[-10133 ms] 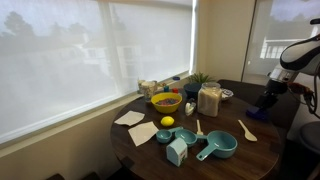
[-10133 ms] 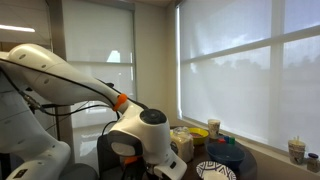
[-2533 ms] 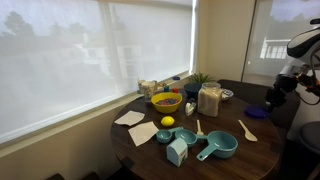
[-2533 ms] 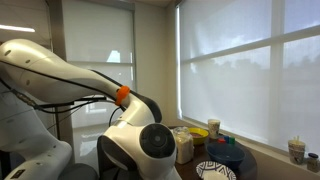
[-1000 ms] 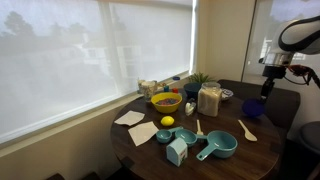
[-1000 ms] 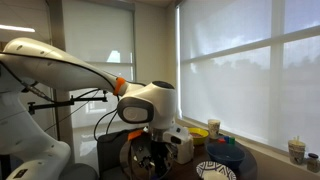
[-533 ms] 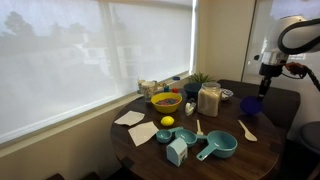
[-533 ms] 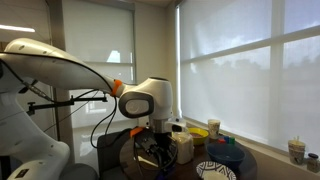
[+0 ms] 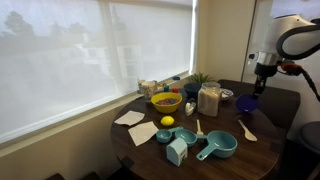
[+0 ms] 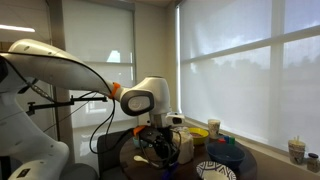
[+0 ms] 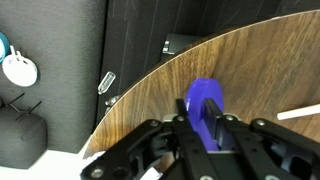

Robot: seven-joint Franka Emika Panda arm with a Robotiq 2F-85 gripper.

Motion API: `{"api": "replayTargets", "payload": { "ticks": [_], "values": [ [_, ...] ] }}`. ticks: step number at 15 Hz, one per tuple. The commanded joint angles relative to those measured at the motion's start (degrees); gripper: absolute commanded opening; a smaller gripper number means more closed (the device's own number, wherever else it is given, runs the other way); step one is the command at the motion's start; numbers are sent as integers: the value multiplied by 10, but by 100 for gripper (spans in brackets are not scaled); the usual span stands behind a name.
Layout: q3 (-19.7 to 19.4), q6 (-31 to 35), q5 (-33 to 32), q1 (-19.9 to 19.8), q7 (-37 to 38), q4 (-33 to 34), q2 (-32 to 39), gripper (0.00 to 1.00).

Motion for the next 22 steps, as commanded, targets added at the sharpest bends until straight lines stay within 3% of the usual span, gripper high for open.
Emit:
{"api": "replayTargets", "payload": {
  "ticks": [1, 7, 13, 22],
  "values": [
    [10, 21, -17, 16, 9, -20, -19, 6],
    [20, 35, -10, 42, 7, -27, -16, 6],
    [45, 60, -61, 42, 15, -34, -26, 6],
    [62, 62, -63, 71, 10, -63, -33, 6]
  ]
}}
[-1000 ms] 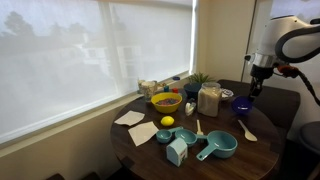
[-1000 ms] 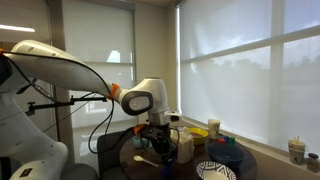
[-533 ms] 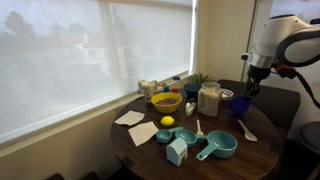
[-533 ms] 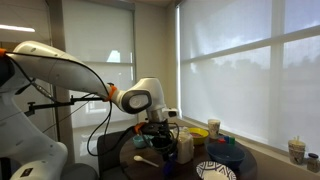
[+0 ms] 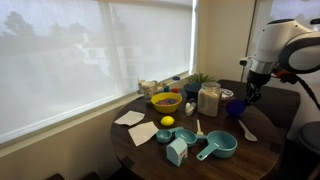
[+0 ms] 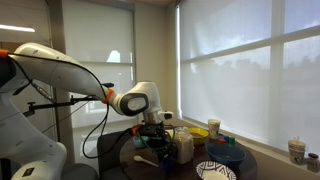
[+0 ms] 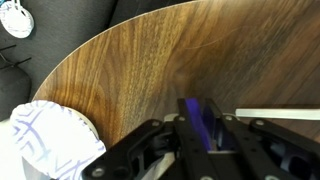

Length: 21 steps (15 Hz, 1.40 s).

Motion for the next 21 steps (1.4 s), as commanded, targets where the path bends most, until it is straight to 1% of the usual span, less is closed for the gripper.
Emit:
{"api": "replayTargets", "payload": {
  "ticks": [1, 6, 11, 17, 18, 19, 21],
  "values": [
    [11, 12, -18, 12, 9, -26, -24, 6],
    [23, 9, -36, 12, 18, -41, -27, 6],
    [21, 0, -55, 6, 24, -53, -27, 6],
    [23, -13, -84, -10, 38, -56, -35, 6],
    [22, -5, -88, -13, 46, -57, -39, 49],
    [20, -3, -86, -12, 49, -55, -41, 51],
    [12, 5, -62, -9, 63, -53, -49, 64]
  ]
}}
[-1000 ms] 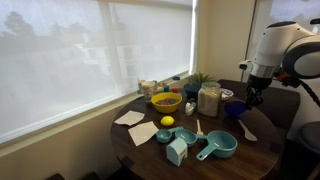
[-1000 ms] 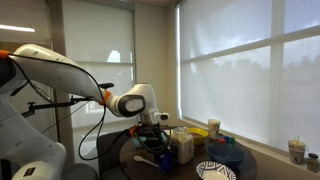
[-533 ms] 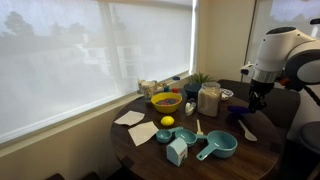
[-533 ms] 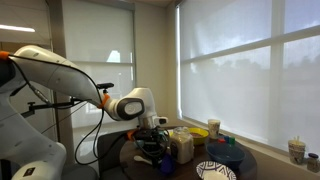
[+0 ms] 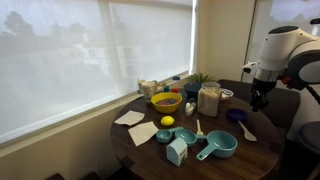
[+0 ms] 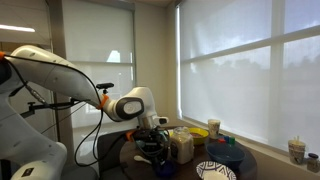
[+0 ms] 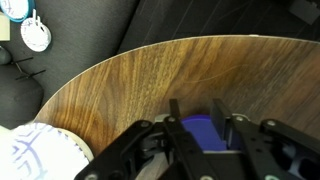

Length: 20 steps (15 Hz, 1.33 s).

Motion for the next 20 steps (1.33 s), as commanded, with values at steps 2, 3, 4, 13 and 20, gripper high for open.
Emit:
{"api": "replayTargets", "payload": {
  "ticks": [2, 3, 4, 13, 20],
  "values": [
    [-3, 21, 24, -4, 76, -5, -38, 78],
    [-10, 32, 34, -1, 82, -6, -45, 84],
    [-6, 14, 14, 0, 59, 2, -22, 66],
    [6, 40, 47, -1, 132, -5, -32, 97],
    [81, 79, 127, -3, 369, 7, 13, 100]
  ]
}}
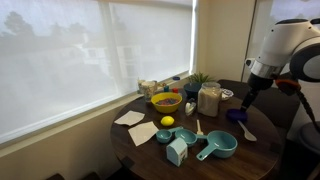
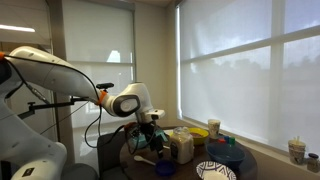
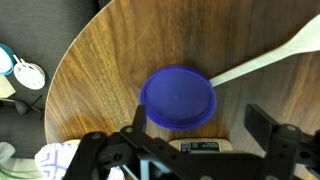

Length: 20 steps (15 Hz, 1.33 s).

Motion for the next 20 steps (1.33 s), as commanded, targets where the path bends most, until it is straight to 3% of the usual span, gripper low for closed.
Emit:
{"api": "replayTargets", "payload": {
  "ticks": [1, 6, 13, 20],
  "values": [
    [42, 31, 30, -15, 120, 12, 39, 100],
    [67, 10, 63, -19, 243, 29, 90, 100],
    [60, 18, 64, -13, 232, 20, 89, 100],
    [51, -26, 142, 1, 247, 40, 105, 100]
  ]
}}
